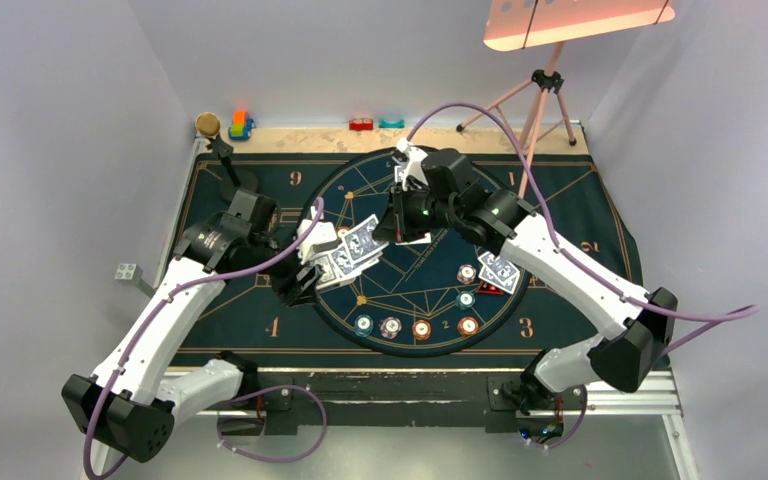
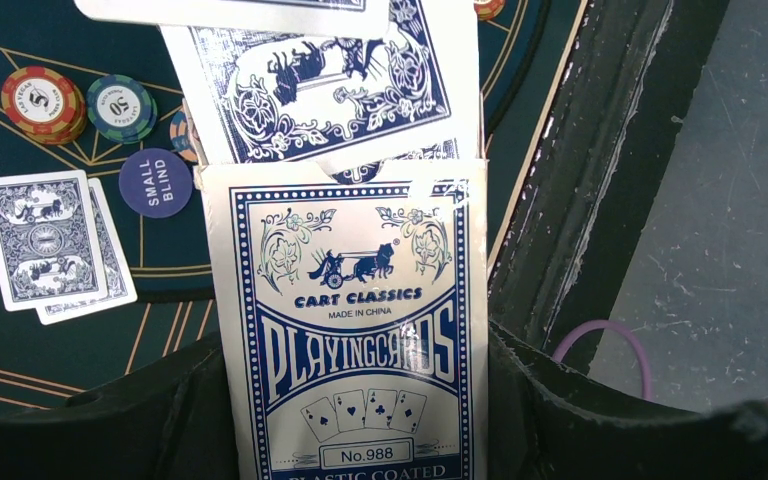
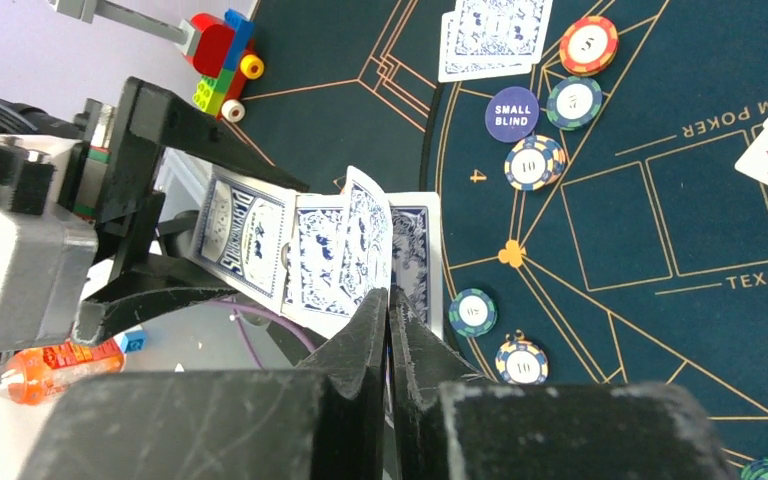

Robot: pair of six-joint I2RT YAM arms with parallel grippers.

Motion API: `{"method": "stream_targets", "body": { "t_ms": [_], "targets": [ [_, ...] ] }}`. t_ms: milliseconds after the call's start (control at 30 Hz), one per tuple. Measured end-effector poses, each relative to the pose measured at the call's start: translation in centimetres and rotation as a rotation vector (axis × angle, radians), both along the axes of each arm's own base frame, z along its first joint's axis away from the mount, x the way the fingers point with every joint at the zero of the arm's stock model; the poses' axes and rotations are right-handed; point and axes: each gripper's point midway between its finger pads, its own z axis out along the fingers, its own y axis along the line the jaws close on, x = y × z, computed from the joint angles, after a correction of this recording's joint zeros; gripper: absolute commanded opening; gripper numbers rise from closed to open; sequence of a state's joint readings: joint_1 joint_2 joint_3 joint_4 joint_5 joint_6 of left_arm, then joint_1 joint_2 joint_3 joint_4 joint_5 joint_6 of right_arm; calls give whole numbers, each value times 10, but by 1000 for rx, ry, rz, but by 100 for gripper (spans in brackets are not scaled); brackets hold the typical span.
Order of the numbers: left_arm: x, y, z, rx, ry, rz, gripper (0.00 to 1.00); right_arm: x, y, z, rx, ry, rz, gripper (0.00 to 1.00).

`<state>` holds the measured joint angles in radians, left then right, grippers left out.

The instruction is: Distribute texas hold em gaming equipment

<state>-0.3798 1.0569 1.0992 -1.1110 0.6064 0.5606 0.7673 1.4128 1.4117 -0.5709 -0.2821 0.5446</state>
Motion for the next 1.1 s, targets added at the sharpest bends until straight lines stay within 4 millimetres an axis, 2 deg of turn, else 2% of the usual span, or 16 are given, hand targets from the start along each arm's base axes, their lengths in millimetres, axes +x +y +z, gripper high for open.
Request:
{"method": "stream_targets", "body": {
  "t_ms": [133, 333, 533, 733, 800, 900, 1100],
  "targets": [
    [-1, -2, 1, -12, 3, -7, 0, 0, -2, 14, 15, -26, -5, 0],
    [-3, -6, 3, -35, 10, -20, 0, -5, -6, 47, 70, -81, -3, 0],
    [-5, -9, 5, -55, 17, -31, 0, -7, -10, 66, 85, -109, -5, 0],
    [-7, -12, 7, -74, 23, -41, 0, 15, -37, 85, 13, -195, -116, 0],
    [-8, -12, 8, -80, 26, -45, 0, 25, -48, 79, -34, -209, -165, 0],
    [-11, -12, 8, -82, 33, -47, 0, 43, -64, 57, -148, -208, -242, 0],
    [-18, -10, 10, -88, 39, -55, 0, 82, -93, -19, -473, -161, -384, 0]
  ]
}}
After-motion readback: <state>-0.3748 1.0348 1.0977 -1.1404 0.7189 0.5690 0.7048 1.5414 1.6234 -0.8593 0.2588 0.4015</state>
